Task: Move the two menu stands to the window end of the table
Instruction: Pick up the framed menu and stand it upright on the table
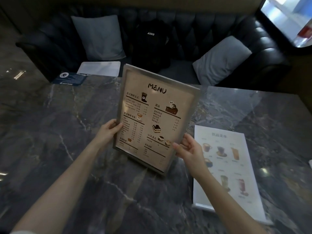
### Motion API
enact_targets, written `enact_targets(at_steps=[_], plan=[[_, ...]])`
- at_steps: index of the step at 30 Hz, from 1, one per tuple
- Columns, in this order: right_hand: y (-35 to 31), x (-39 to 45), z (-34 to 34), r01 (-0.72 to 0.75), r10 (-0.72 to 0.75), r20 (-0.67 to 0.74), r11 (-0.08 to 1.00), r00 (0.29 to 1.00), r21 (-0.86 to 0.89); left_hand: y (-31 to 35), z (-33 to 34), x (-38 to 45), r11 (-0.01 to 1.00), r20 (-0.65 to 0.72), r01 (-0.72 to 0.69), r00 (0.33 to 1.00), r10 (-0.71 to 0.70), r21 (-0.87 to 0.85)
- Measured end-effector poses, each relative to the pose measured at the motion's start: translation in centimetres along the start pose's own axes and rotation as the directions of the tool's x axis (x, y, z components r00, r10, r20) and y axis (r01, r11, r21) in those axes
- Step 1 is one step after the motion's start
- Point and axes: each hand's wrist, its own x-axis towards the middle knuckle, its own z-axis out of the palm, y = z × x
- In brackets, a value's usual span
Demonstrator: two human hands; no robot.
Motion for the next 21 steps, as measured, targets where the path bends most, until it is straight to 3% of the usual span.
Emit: enact_targets(at_steps=[11,21], plan=[[1.8,-1.9,0.9,0.020,-0.021,-0.014,0.999,1.000,-0.044,-2.5,-1.2,-1.2,0.998,-0.048,-0.026,0.999,0.023,-0.064],[2.2,-1.9,0.9,0.049,-0.048,0.012,0.992,0.999,-0.114,-2.0,-1.0,-2.0,0.986,-0.092,-0.118,0.987,0.129,0.117]])
